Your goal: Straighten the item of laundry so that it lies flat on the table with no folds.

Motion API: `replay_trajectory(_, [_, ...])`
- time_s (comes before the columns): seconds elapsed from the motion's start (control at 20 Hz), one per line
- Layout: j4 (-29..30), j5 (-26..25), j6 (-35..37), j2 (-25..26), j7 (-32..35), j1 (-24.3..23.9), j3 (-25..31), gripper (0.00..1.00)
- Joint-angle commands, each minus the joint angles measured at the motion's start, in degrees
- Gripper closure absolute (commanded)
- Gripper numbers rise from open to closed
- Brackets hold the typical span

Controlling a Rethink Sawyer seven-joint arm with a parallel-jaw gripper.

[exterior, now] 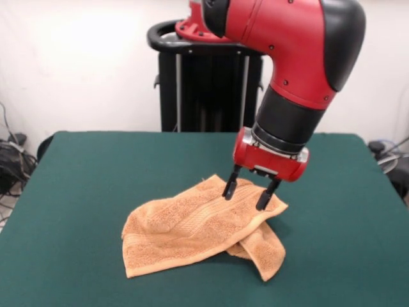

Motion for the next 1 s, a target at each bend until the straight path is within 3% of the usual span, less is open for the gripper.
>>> replay_trajectory(0.05, [4.7, 0.8, -2.3, 2.6, 12.5, 0.2, 6.2, 0.0])
replay_trajectory(1.0, [8.6, 3.7, -6.7, 3.8, 15.0, 0.0, 10.5, 0.0])
